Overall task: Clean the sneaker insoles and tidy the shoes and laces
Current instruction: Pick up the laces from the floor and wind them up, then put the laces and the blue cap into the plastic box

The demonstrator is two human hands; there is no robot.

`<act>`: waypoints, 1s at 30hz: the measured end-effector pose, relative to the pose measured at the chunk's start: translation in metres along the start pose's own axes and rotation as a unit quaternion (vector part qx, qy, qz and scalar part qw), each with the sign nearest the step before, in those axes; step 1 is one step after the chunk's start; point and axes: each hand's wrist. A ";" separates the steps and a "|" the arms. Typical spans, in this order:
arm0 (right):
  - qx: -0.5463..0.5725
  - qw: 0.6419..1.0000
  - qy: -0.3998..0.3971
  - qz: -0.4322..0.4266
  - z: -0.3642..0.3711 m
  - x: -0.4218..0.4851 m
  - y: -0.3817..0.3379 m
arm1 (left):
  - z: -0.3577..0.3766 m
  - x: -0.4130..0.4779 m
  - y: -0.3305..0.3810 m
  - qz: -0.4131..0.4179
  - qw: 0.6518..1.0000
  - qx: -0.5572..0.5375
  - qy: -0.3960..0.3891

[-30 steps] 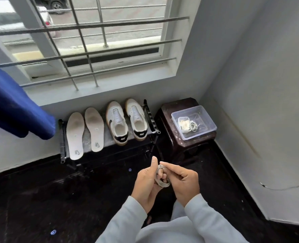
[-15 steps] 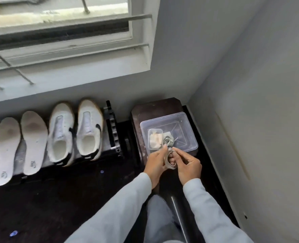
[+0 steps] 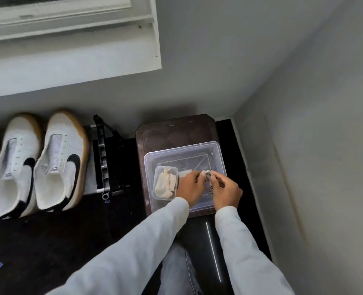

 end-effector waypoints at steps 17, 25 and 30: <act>-0.181 0.983 0.023 0.028 0.023 0.023 0.009 | 0.014 0.016 -0.007 -0.056 0.998 -0.007 0.001; -0.239 0.969 0.031 -0.054 0.017 0.004 0.008 | -0.014 -0.018 -0.002 -0.019 0.999 0.008 0.033; -0.277 0.950 0.000 -0.147 0.013 -0.037 0.009 | -0.048 -0.084 -0.026 0.087 0.988 0.119 0.047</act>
Point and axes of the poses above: each hand's wrist, its own x-axis towards the middle knuckle, its own z-axis out of the palm, y = z × x, and after that the axes turned 11 degrees about z, right-handed
